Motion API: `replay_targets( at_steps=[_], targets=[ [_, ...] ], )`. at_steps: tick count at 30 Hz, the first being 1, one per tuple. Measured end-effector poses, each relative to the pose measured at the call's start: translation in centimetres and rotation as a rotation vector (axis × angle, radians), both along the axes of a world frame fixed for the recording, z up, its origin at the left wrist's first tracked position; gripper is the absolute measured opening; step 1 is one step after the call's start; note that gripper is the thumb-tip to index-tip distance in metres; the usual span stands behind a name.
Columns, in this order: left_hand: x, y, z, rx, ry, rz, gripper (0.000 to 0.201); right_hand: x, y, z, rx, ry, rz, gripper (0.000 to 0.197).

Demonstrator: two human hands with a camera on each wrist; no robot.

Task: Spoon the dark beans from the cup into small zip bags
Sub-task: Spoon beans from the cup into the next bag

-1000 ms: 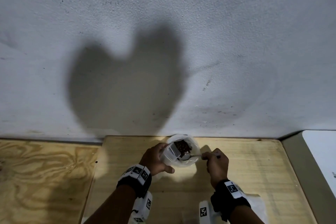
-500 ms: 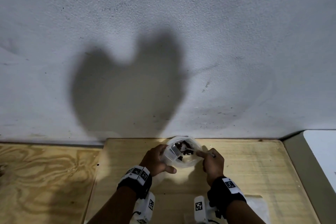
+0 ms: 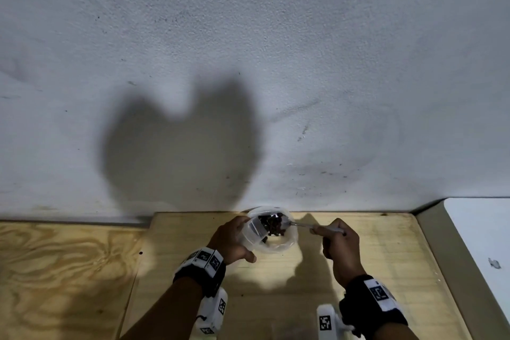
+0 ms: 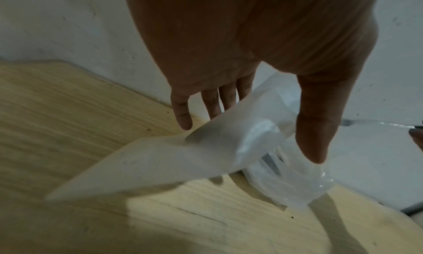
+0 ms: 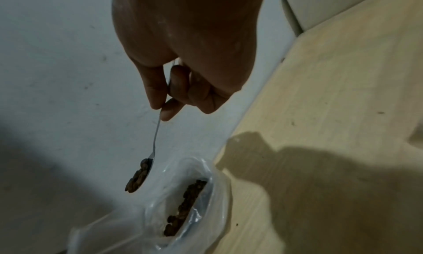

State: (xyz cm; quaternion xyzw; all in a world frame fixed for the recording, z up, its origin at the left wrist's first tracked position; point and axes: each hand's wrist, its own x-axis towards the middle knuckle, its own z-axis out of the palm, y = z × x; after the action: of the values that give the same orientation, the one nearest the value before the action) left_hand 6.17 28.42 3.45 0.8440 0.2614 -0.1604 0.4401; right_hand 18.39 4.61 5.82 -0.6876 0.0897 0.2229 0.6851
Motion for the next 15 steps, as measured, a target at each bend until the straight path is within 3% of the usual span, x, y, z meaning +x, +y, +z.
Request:
replay_targets(
  at_steps=[9, 12, 15],
  targets=[
    [0.1, -0.6, 0.5, -0.041, 0.000, 0.055, 0.096, -1.6, 3.2, 2.6, -0.205, -0.456, 0.349, 0.038],
    [0.0, -0.4, 0.6, -0.093, -0.020, 0.110, 0.083, -1.5, 3.0, 3.2, -0.173, -0.495, 0.264, 0.032],
    [-0.1, -0.3, 0.7, -0.150, -0.034, 0.162, 0.056, -1.2, 2.1, 2.2, -0.223, -0.555, 0.100, 0.033]
  ],
)
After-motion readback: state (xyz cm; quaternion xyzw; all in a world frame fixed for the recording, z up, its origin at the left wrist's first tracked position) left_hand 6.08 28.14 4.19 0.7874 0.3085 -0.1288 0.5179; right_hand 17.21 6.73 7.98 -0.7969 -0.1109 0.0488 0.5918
